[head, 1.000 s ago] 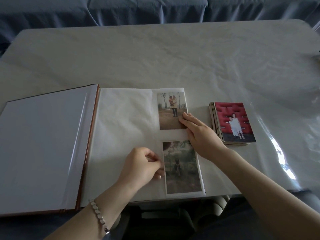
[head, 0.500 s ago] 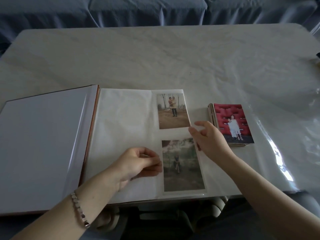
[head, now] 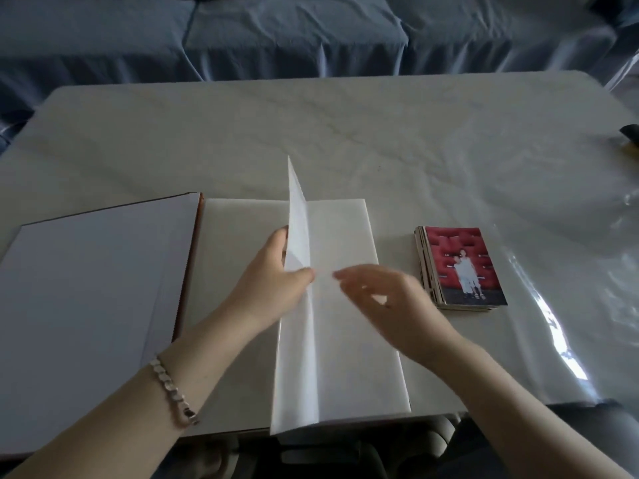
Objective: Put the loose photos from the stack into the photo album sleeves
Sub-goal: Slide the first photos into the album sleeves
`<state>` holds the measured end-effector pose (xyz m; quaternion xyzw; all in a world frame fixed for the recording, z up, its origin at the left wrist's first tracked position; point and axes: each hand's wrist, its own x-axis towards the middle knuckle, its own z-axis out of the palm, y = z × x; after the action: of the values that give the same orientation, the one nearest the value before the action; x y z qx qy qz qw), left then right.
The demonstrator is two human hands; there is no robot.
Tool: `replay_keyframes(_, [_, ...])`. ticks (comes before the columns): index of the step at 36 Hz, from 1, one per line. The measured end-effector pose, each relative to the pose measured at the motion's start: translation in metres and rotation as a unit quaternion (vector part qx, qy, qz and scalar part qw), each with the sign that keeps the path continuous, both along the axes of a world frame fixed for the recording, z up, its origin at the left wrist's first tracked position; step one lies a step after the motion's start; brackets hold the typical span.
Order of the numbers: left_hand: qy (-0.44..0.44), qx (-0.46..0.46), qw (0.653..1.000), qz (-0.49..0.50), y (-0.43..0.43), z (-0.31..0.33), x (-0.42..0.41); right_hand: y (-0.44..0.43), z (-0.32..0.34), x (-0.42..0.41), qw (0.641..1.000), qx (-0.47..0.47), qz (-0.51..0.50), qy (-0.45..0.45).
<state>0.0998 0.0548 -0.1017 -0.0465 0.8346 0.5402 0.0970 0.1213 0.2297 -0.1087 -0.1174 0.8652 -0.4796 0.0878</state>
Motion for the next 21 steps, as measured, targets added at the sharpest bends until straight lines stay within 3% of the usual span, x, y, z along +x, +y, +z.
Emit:
replay_keyframes(2, [0.001,-0.004,1.000,-0.010,-0.001,-0.005,0.003,0.020,-0.008,-0.009,0.989,0.088,-0.092,0.078])
replay_keyframes(5, [0.001,-0.011,0.999,-0.033,-0.002,-0.009,0.006,0.059,-0.022,-0.023,0.949,0.149,-0.259,0.099])
replay_keyframes(7, [0.003,-0.020,0.999,-0.034,-0.002,-0.011,0.006,0.084,-0.029,-0.030,0.921,0.194,-0.335,0.040])
replay_keyframes(10, [0.000,-0.018,0.999,-0.031,-0.001,-0.009,0.004,0.112,-0.036,-0.040,0.892,0.258,-0.363,-0.082])
replay_keyframes(12, [-0.004,-0.015,0.999,-0.032,0.001,-0.007,0.003,0.124,-0.041,-0.044,0.893,0.245,-0.361,-0.110])
replay_keyframes(17, [-0.002,-0.065,0.998,0.024,-0.008,-0.018,0.000,0.133,-0.045,-0.042,0.903,0.119,-0.407,-0.066])
replay_keyframes(21, [0.014,-0.223,0.974,0.040,-0.019,-0.030,0.003,0.135,-0.051,-0.042,0.888,0.113,-0.445,-0.023])
